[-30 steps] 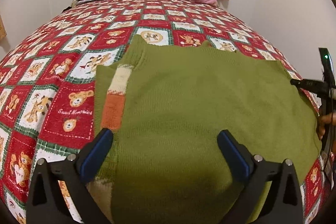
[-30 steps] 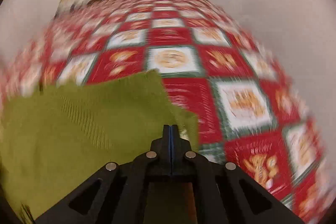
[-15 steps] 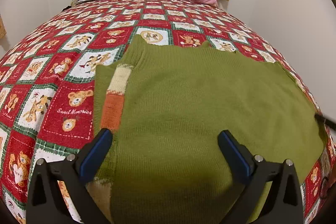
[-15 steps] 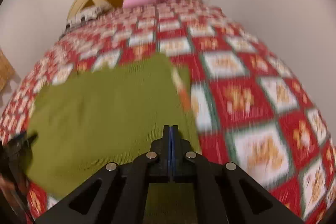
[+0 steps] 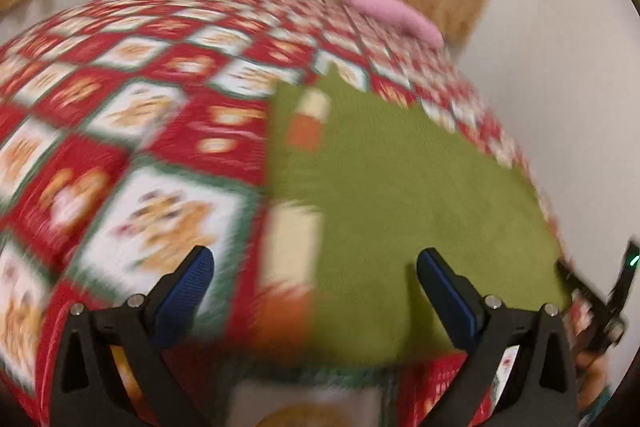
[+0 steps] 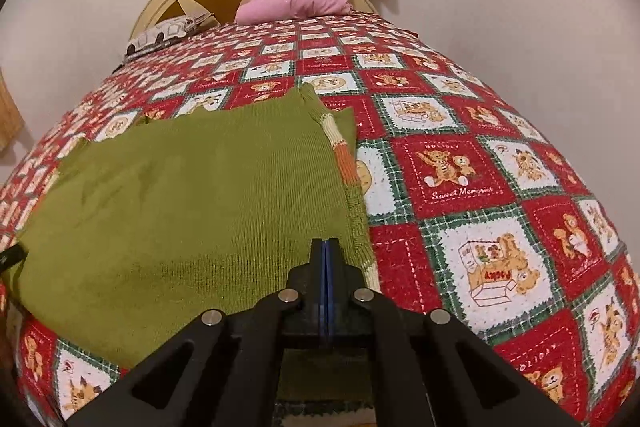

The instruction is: Fold small clothes

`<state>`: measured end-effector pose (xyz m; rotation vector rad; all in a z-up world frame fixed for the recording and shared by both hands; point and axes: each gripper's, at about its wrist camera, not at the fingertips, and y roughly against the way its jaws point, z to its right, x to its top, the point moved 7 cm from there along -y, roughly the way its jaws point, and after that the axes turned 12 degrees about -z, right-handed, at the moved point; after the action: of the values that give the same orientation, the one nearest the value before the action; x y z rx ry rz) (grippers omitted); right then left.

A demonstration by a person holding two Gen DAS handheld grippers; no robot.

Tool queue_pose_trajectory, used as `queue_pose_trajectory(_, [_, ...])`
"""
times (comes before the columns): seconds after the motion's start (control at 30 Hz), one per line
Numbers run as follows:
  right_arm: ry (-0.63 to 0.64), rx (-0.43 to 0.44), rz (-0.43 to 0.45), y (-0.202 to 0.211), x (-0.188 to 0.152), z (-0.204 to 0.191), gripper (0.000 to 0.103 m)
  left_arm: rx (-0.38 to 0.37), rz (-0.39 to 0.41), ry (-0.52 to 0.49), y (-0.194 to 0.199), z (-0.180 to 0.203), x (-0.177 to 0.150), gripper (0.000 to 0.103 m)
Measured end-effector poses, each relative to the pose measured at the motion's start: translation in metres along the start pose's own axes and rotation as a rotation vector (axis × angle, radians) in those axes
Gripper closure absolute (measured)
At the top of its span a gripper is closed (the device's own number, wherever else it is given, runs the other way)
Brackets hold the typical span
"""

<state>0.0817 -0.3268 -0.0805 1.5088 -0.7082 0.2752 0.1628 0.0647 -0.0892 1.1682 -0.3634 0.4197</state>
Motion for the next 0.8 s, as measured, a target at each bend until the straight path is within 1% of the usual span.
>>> queue_pose_trajectory(0.03, [-0.003, 0.007, 0.0, 0.0, 0.0, 0.001, 0.103, 0.054, 0.031, 0.023, 0.009, -0.01, 0.0, 0.0])
queue_pose_trajectory(0.07, [-0.005, 0.011, 0.001, 0.0, 0.0, 0.0, 0.103, 0.091, 0.046, 0.024, 0.013, -0.014, 0.002, 0.0])
queue_pose_trajectory(0.1, [-0.008, 0.018, 0.001, 0.0, 0.0, 0.001, 0.103, 0.113, 0.058, 0.018, 0.015, -0.015, 0.005, 0.0])
queue_pose_trajectory(0.13, [-0.011, 0.024, 0.003, 0.0, 0.0, 0.001, 0.103, 0.113, 0.061, 0.01, 0.016, -0.012, 0.009, 0.0])
queue_pose_trajectory(0.23, [-0.018, 0.034, 0.005, 0.0, -0.001, 0.001, 0.103, 0.048, 0.018, 0.003, 0.004, 0.003, 0.008, 0.0])
queue_pose_trajectory(0.27, [-0.019, 0.035, 0.005, 0.0, -0.001, 0.001, 0.103, 0.02, -0.011, 0.0, -0.006, 0.011, 0.004, 0.0])
queue_pose_trajectory(0.3, [-0.017, 0.032, 0.006, 0.0, -0.001, 0.001, 0.103, 0.013, -0.027, 0.004, -0.013, 0.013, 0.001, 0.0])
queue_pose_trajectory(0.33, [-0.014, 0.028, 0.007, 0.0, -0.001, 0.001, 0.103, 0.044, -0.023, 0.002, -0.018, 0.015, -0.002, 0.0])
queue_pose_trajectory(0.37, [-0.011, 0.023, 0.006, 0.0, -0.001, 0.001, 0.103, 0.089, -0.032, -0.025, -0.021, 0.02, -0.001, 0.0])
queue_pose_trajectory(0.4, [-0.009, 0.018, 0.005, 0.0, 0.0, 0.001, 0.103, 0.091, -0.032, -0.037, -0.02, 0.024, -0.002, 0.0])
queue_pose_trajectory(0.47, [0.002, -0.01, -0.005, 0.002, 0.001, -0.002, 0.103, 0.028, -0.032, -0.024, -0.02, 0.032, 0.002, 0.0])
queue_pose_trajectory(0.5, [0.011, -0.04, 0.008, 0.009, 0.004, -0.005, 0.103, 0.007, -0.033, -0.01, -0.021, 0.035, 0.004, 0.0])
queue_pose_trajectory(0.53, [0.01, -0.04, 0.034, 0.02, 0.007, -0.01, 0.103, -0.027, -0.034, 0.007, -0.022, 0.04, 0.006, 0.0])
queue_pose_trajectory(0.57, [-0.001, 0.008, 0.068, 0.034, 0.009, -0.02, 0.103, -0.028, -0.027, 0.017, -0.023, 0.041, 0.007, 0.0])
queue_pose_trajectory(0.63, [-0.006, 0.106, 0.086, 0.051, 0.011, -0.045, 0.102, -0.014, -0.017, 0.029, -0.027, 0.043, 0.009, 0.0])
queue_pose_trajectory(0.7, [0.045, 0.185, 0.068, 0.054, 0.009, -0.085, 0.102, -0.019, -0.013, 0.039, -0.028, 0.042, 0.008, 0.0])
queue_pose_trajectory(0.8, [0.074, 0.318, -0.003, 0.038, -0.004, -0.132, 0.102, -0.06, 0.017, 0.079, -0.019, 0.037, 0.005, 0.001])
